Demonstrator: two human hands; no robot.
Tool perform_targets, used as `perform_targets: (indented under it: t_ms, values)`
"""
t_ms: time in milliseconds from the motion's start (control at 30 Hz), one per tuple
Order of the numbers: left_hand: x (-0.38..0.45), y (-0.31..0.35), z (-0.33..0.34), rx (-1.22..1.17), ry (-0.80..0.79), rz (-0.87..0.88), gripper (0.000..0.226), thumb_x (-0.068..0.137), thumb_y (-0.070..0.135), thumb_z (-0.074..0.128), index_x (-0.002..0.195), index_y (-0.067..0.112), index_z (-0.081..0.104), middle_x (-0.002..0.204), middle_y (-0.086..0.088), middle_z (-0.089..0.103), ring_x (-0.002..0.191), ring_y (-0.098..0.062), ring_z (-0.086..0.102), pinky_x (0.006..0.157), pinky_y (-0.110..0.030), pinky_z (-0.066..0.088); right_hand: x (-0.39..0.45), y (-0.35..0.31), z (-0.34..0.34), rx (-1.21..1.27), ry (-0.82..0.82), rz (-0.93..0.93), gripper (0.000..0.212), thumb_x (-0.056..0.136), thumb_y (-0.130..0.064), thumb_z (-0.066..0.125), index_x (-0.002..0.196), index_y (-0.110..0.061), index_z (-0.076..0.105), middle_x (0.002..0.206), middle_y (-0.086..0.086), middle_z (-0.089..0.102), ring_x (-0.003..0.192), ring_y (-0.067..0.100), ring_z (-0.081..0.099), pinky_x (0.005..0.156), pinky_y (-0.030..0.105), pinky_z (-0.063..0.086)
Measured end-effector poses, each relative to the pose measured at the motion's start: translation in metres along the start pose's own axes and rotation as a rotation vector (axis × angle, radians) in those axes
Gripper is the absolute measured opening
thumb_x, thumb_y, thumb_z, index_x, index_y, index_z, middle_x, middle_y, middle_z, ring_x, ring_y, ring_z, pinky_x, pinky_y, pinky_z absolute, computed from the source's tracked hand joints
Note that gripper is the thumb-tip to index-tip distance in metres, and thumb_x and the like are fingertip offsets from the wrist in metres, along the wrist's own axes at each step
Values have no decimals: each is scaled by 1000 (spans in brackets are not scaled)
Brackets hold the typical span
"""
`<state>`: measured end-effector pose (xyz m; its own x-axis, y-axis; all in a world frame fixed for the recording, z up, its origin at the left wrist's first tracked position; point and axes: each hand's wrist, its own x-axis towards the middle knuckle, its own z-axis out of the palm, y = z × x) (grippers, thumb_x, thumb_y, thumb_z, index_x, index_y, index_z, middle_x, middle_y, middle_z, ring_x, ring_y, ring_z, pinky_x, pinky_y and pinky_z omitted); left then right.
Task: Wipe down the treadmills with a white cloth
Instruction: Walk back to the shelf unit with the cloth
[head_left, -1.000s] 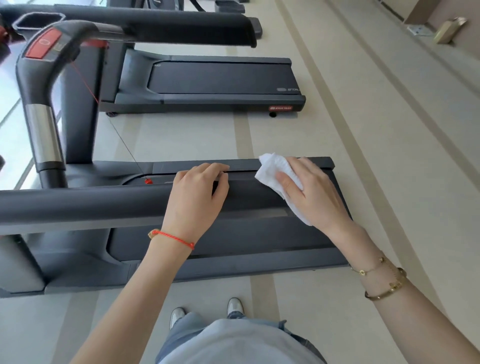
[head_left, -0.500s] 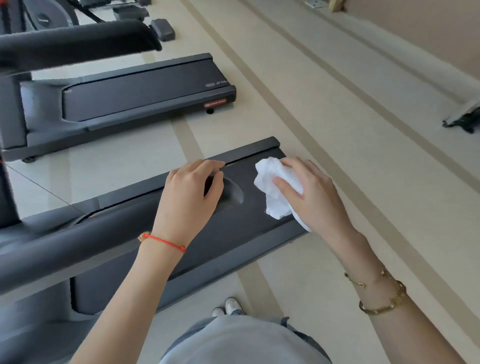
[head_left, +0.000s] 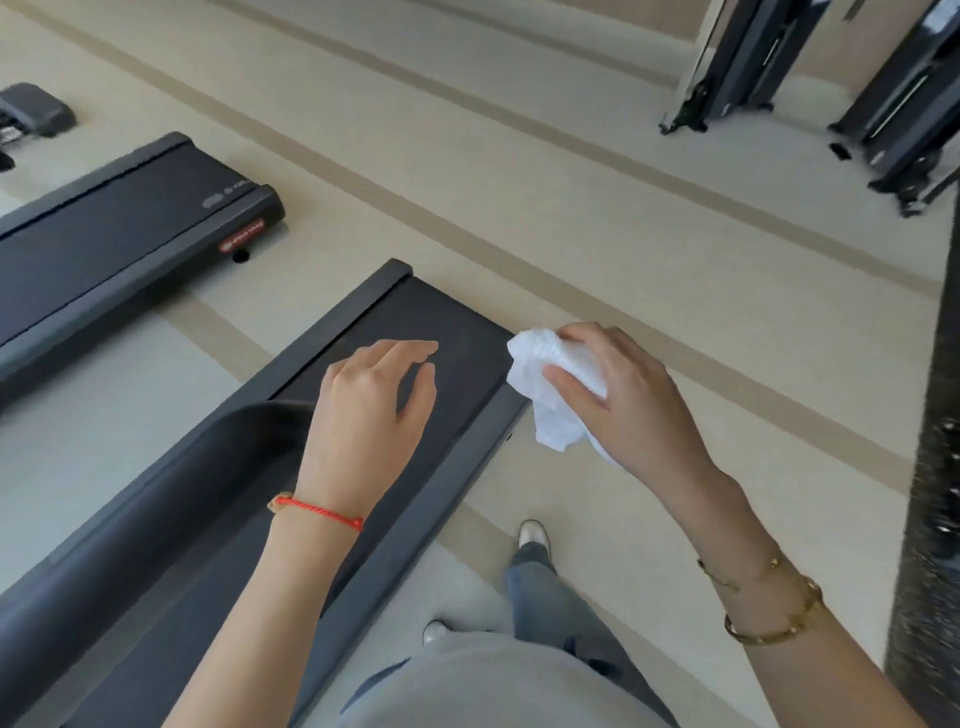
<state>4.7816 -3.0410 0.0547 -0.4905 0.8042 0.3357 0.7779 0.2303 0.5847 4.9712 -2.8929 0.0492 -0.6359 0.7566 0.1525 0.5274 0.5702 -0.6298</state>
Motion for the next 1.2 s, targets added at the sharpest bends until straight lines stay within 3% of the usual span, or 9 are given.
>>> perform_targets:
  t_ms: [67,167,267,467,667,900,1033,1100,1200]
  values:
    - [13,6,15,-4,-31,19,23,96,13,57,116,12,69,109,1,70,90,-17,66,89,-48,52,2,16,-9,-15,25,41,21,95,-43,51,115,-37,51,107,-16,56,96,5,52,73,28,46]
    - [38,15,41,-5,-34,46,21,94,12,60,113,13,70,107,2,71,59,0,48,80,-48,55,14,47,-23,-22,40,89,20,96,-42,51,115,-37,51,108,-17,55,96,5,52,71,27,44]
    - [71,25,73,-21,-51,57,21,94,11,61,113,13,70,106,2,71,49,8,39,75,-46,56,35,84,-42,-50,45,136,22,96,-41,50,118,-36,50,111,-18,55,98,3,50,72,28,43]
    - [156,69,143,-67,-35,68,23,94,9,59,114,10,70,104,-1,72,52,4,39,73,-45,54,100,156,-102,-94,100,157,26,94,-47,47,118,-36,49,106,-17,55,93,6,49,68,25,38]
    - [226,97,205,-87,-42,27,23,94,8,57,114,8,70,104,-2,71,84,-23,66,83,-50,53,167,219,-145,-125,80,168,25,94,-47,48,116,-35,49,105,-14,56,94,8,51,71,30,42]
    - [322,99,272,-75,-88,38,23,95,9,58,114,8,70,102,-2,71,79,-21,67,84,-48,54,263,281,-157,-101,68,177,25,95,-48,49,117,-36,49,105,-17,55,93,6,50,69,27,40]
    - [394,94,311,-65,-78,50,22,94,10,59,113,8,70,102,-2,71,54,3,44,72,-43,55,339,317,-159,-87,73,176,29,94,-48,49,120,-35,49,108,-15,57,95,7,52,73,27,40]
    - [435,90,328,-59,-68,46,22,94,9,59,113,9,70,101,-2,71,57,-1,41,72,-39,55,383,333,-161,-82,62,171,30,94,-48,49,121,-34,49,110,-14,57,96,8,52,74,27,41]
    - [501,85,346,-43,-55,48,22,93,7,60,113,6,70,100,-5,72,68,-16,61,74,-42,56,453,352,-168,-76,51,164,31,94,-49,49,121,-34,50,110,-14,58,96,7,52,73,26,40]
